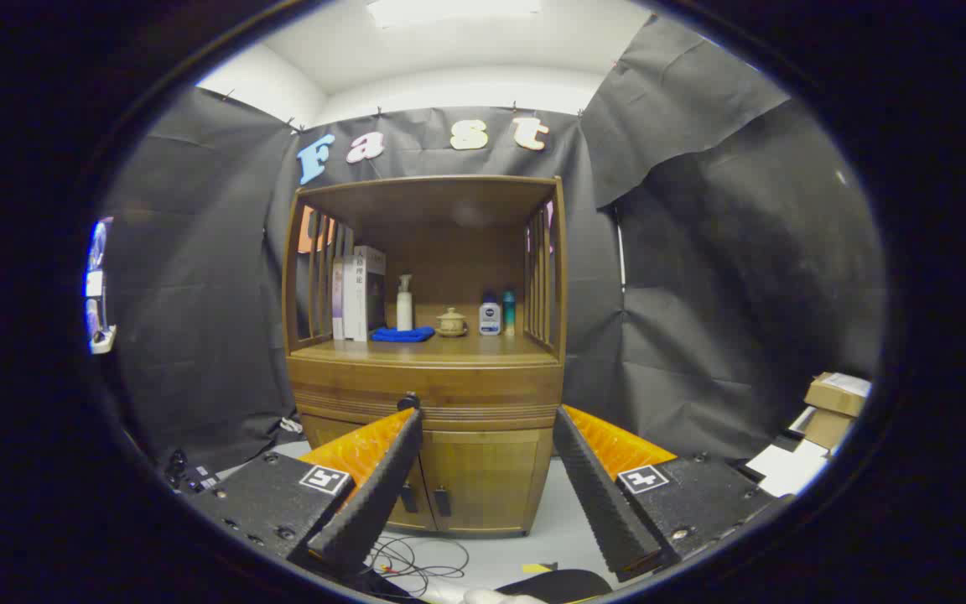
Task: Pull open the drawer, take out the items inside it, and place them on the countertop above the cabinet.
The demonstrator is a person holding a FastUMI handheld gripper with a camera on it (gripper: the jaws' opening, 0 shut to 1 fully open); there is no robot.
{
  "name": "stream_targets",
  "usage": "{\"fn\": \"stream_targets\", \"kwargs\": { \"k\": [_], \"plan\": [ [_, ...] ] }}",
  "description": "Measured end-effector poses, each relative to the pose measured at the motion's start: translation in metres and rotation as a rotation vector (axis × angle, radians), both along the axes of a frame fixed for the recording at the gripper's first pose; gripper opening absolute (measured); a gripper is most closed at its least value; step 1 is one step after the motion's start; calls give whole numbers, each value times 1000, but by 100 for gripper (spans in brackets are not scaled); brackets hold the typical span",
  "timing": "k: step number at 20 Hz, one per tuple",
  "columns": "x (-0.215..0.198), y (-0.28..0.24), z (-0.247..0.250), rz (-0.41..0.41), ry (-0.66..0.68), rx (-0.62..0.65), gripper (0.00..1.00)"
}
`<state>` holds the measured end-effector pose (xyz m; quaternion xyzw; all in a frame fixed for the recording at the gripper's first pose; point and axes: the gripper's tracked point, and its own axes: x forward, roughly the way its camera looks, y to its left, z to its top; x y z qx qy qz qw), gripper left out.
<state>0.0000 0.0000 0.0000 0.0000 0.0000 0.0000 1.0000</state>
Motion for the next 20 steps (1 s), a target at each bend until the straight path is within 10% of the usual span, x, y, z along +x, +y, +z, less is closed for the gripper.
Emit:
{"fn": "stream_targets", "kwargs": {
  "k": [20],
  "plan": [
    [40,4,2,5,11,-19,100]
  ]
}}
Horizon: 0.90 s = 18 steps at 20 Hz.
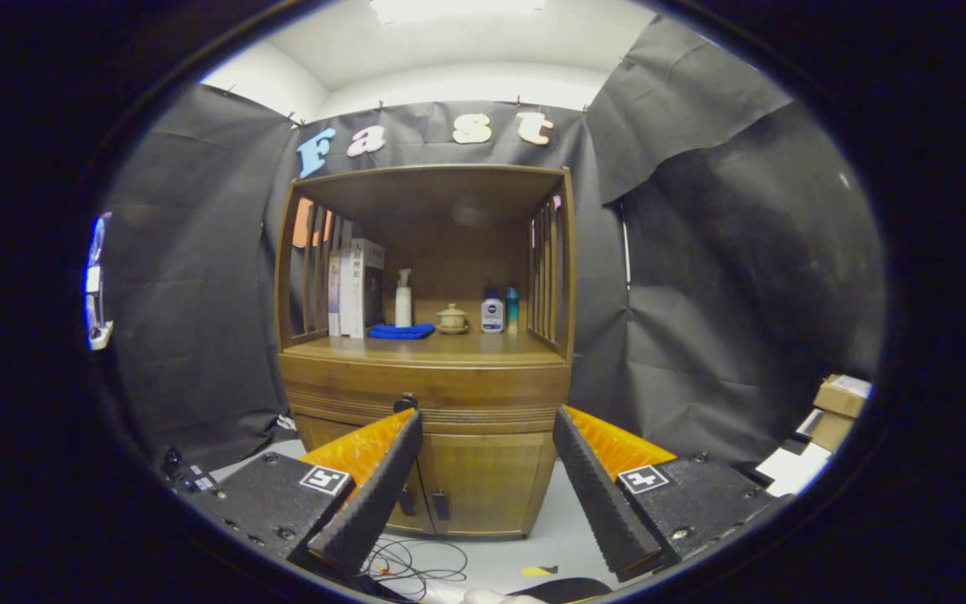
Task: Pull open the drawer, take out the items inside it, and place them on the countertop above the cabinet.
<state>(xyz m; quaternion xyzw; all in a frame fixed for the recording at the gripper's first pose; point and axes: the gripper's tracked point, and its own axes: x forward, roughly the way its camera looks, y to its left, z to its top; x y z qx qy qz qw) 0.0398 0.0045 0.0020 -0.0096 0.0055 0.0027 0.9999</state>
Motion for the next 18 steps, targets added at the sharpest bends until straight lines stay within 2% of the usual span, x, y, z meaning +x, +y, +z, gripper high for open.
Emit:
{"fn": "stream_targets", "kwargs": {
  "k": [8,12,18],
  "plan": [
    [87,44,6,51,-20,12,100],
    [135,69,-15,78,22,21,100],
    [197,90,-47,60,74,16,100]
  ]
}}
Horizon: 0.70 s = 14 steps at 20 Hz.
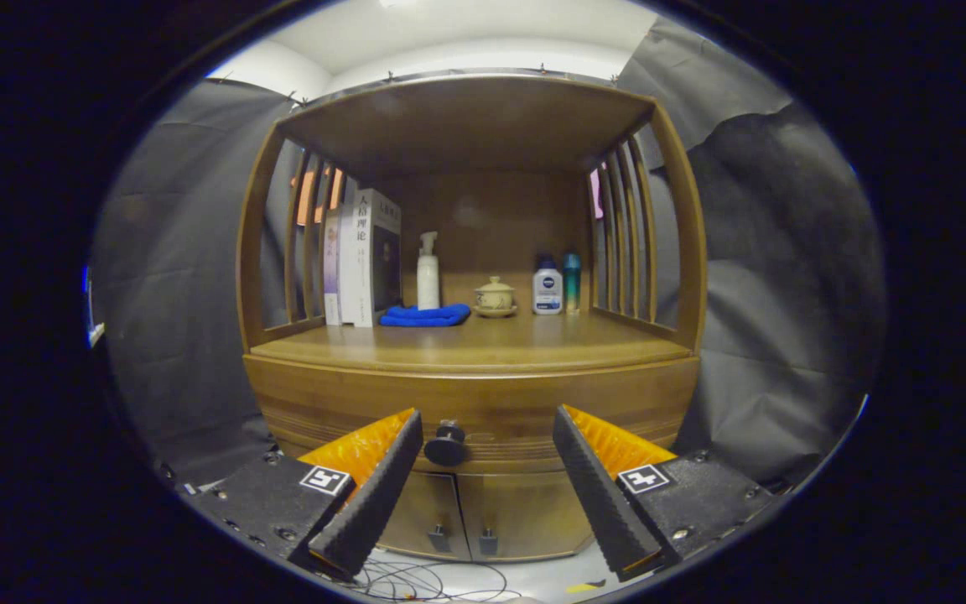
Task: Pull open the drawer, take out the items inside it, and place them on the countertop above the cabinet.
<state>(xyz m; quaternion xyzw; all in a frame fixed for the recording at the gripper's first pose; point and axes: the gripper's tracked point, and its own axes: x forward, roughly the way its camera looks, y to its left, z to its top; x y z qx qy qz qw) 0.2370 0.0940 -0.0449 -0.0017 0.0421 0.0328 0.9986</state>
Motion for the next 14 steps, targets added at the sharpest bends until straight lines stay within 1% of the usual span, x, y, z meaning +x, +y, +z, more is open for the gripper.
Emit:
{"fn": "stream_targets", "kwargs": {
  "k": [5,8,10,11,12,14],
  "plan": [
    [39,22,-28,-1,35,-17,100],
    [56,31,-51,6,77,-13,96],
    [69,35,-57,7,83,-20,92],
    [72,37,-61,8,91,-24,90],
    [74,41,-63,18,91,-18,82],
    [80,45,-72,19,110,-20,72]
  ]
}}
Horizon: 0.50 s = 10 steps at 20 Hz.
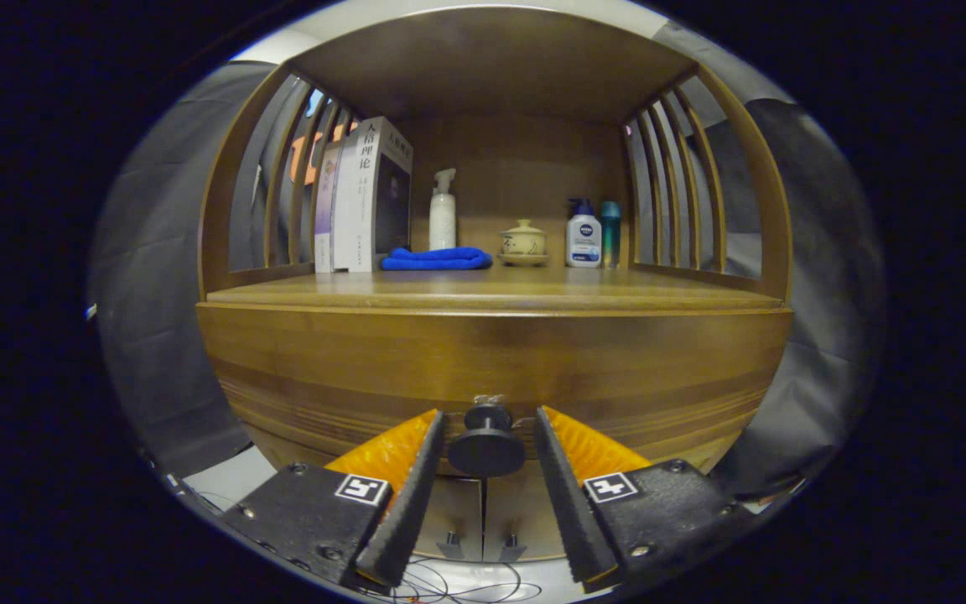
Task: Pull open the drawer, take out the items inside it, and place them on the countertop above the cabinet.
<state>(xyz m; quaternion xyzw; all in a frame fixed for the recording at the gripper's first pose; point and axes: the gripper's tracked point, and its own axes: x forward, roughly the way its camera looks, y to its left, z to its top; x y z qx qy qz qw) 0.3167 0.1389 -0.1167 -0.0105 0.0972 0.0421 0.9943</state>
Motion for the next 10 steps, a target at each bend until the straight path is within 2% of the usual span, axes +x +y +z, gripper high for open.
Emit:
{"fn": "stream_targets", "kwargs": {
  "k": [4,7,10],
  "plan": [
    [-1,-5,3,-43,-18,-10,51],
    [0,-4,2,-52,0,19,47],
    [0,-5,2,-40,1,-7,43]
  ]
}}
